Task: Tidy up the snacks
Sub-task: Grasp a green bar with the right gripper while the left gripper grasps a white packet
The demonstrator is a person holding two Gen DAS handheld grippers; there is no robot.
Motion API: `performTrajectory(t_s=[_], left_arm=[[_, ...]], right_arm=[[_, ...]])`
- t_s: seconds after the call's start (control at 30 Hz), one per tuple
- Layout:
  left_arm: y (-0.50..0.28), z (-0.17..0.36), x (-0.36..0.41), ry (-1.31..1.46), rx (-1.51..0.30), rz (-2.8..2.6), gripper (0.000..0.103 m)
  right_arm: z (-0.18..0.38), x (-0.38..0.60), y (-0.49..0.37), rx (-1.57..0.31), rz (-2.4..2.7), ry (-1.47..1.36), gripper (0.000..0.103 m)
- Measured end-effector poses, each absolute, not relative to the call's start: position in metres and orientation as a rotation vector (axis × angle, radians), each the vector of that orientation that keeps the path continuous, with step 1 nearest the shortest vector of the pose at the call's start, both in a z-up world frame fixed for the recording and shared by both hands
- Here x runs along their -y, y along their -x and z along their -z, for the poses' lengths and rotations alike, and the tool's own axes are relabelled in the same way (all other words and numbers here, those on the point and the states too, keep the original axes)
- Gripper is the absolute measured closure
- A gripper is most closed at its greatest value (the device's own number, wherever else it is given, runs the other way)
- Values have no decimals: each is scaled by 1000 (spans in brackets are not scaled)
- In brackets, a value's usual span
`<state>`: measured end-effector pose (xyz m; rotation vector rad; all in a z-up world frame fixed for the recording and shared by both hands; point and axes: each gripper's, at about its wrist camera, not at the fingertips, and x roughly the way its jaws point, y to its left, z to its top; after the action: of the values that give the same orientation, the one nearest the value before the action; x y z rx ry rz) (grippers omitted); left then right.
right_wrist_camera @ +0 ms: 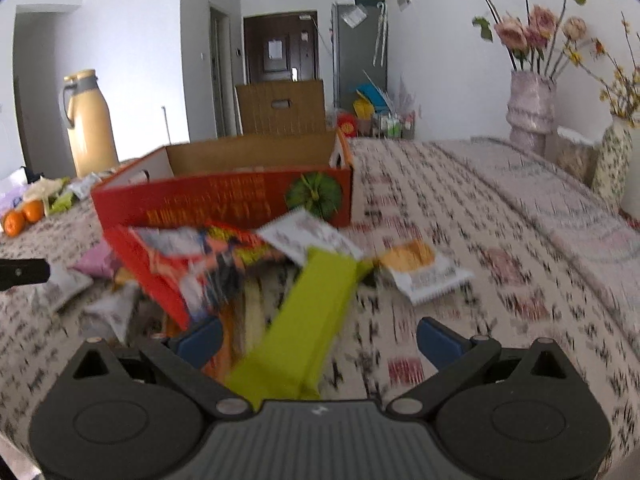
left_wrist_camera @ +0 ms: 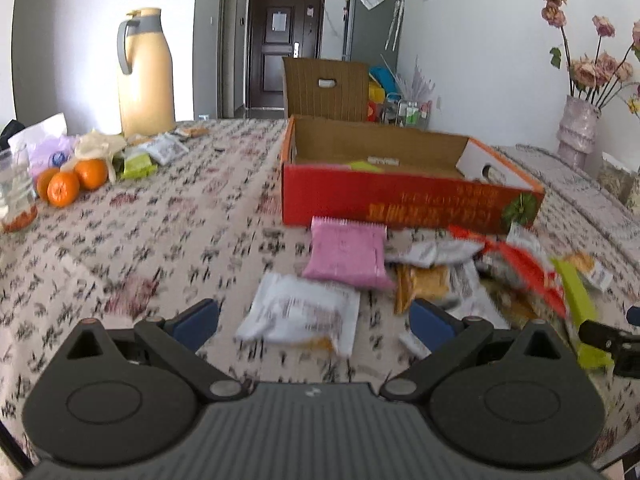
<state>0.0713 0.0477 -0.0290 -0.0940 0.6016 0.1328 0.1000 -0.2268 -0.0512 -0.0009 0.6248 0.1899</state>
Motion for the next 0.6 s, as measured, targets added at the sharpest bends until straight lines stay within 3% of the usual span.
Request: performTrajectory(t_s=[0.17, 0.3, 0.43, 0.6], left_arm=[[-67, 33, -51, 102, -608, -134, 0], [-67, 33, -49, 95, -609, -129, 0], [-70, 34, -49, 91, -615, -134, 0], [-75, 36, -53, 97, -620, -145, 0]], right_arm=[[53, 230, -101, -622, -193, -17, 3], [54, 229, -115, -631, -191, -33, 23], [59, 225, -132, -652, -184, -46, 56], [65, 218, -133, -648, -175, 0, 61]])
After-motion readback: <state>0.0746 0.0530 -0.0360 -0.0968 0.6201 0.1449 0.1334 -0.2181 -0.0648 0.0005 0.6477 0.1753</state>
